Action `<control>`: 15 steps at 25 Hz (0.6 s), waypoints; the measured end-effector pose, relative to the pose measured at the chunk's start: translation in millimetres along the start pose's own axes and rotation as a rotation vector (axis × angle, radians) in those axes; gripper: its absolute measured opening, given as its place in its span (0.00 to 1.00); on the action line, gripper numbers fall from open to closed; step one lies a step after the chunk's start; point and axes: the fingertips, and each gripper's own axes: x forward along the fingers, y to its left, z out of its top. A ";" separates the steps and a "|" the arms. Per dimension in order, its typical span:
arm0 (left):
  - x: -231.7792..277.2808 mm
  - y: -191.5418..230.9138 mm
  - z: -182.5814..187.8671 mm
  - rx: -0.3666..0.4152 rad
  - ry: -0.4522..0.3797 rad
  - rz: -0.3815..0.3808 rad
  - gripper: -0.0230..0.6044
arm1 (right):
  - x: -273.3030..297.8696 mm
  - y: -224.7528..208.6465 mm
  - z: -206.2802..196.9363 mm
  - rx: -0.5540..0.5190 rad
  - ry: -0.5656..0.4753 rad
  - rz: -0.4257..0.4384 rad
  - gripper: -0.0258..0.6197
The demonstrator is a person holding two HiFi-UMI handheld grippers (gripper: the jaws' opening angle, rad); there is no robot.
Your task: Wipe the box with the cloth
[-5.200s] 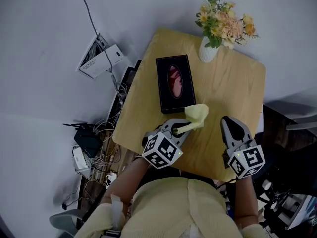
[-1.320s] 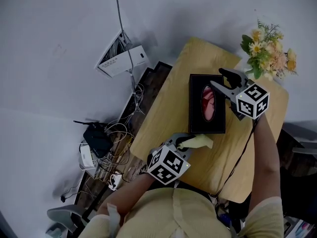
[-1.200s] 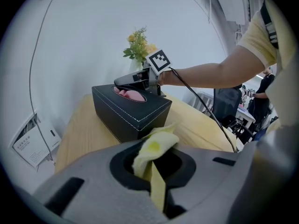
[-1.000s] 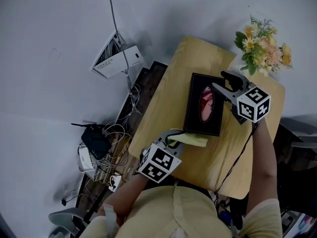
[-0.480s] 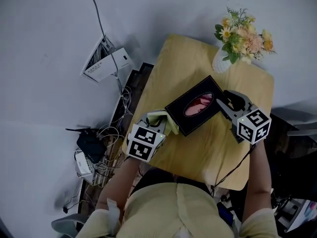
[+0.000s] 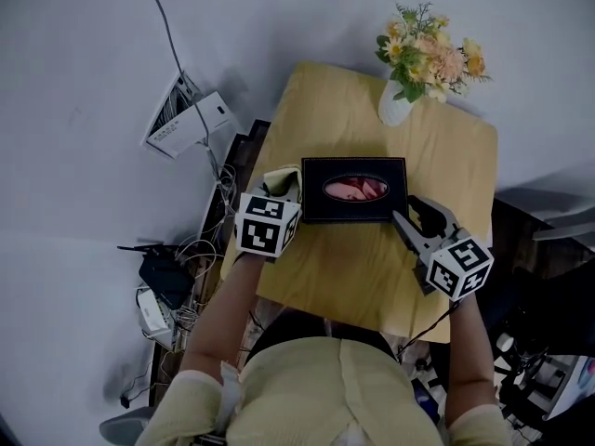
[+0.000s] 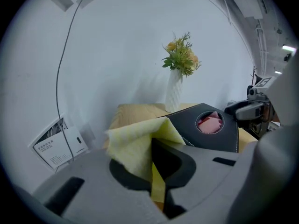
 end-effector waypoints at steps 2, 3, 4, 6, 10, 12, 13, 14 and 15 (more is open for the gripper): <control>-0.7 3.0 1.8 0.017 -0.013 0.017 0.08 | -2.8 6.8 -3.4 0.009 -0.014 -0.008 0.33; -2.0 4.9 2.5 0.030 -0.021 0.025 0.07 | -2.6 9.1 -4.1 0.007 -0.024 -0.019 0.33; -4.0 6.2 3.2 0.043 -0.029 0.032 0.08 | -1.9 10.3 -4.3 0.003 -0.035 -0.032 0.33; -11.1 5.8 4.0 0.073 -0.048 0.035 0.08 | -0.8 11.1 -4.6 -0.005 -0.051 -0.057 0.33; -42.5 -6.9 4.7 0.155 -0.100 0.013 0.08 | -7.6 7.7 -2.3 -0.012 -0.075 -0.106 0.33; -66.0 -19.1 4.8 0.236 -0.130 -0.017 0.08 | -19.2 2.1 5.0 -0.013 -0.128 -0.159 0.33; -78.7 -27.2 3.5 0.292 -0.140 -0.039 0.08 | -27.1 -0.2 10.8 -0.006 -0.167 -0.185 0.31; -91.3 -35.8 0.9 0.351 -0.146 -0.065 0.08 | -35.1 -1.0 17.3 0.002 -0.206 -0.202 0.25; -103.2 -43.9 -3.2 0.399 -0.148 -0.091 0.08 | -41.6 -0.1 23.2 0.010 -0.235 -0.207 0.20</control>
